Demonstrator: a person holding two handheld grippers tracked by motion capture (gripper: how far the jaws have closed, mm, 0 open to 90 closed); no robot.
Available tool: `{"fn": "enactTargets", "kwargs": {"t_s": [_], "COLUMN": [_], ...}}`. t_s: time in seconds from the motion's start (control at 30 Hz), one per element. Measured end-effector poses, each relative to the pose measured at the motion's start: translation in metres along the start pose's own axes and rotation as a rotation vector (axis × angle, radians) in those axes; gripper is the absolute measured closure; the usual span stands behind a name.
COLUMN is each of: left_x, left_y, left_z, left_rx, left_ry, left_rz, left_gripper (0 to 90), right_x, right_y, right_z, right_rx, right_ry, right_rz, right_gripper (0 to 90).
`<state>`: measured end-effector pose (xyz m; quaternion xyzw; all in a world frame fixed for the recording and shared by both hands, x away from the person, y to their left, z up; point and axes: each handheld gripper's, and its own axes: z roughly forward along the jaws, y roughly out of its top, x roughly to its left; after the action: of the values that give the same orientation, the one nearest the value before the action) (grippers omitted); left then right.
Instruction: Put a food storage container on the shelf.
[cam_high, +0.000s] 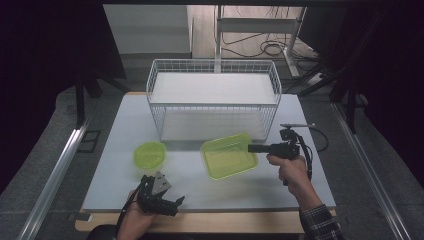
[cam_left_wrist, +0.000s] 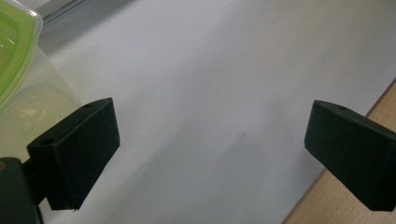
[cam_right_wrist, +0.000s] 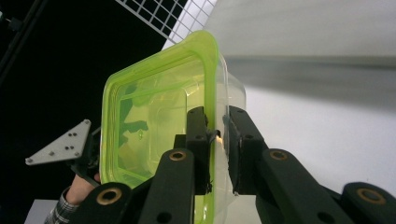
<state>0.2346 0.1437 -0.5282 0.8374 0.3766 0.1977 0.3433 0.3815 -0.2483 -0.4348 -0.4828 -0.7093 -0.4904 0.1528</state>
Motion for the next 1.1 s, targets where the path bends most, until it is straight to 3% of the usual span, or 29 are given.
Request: {"fn": "enactTargets", "kwargs": {"t_s": [0.17,1.1], "left_x": [0.0,0.0], "left_y": [0.0,0.0], "left_z": [0.0,0.001], "left_rx": [-0.001,0.003], "left_ry": [0.0,-0.003], "left_rz": [0.0,0.002], "left_gripper": [2.9,2.9], "right_x": [0.01,0.06], "right_y": [0.013,0.076], "right_z": [-0.004,-0.019], "right_rx": [-0.023,-0.127], "right_ry": [0.019,0.026], "right_rz": [-0.011,-0.063], "right_gripper": [80.1,80.1]}}
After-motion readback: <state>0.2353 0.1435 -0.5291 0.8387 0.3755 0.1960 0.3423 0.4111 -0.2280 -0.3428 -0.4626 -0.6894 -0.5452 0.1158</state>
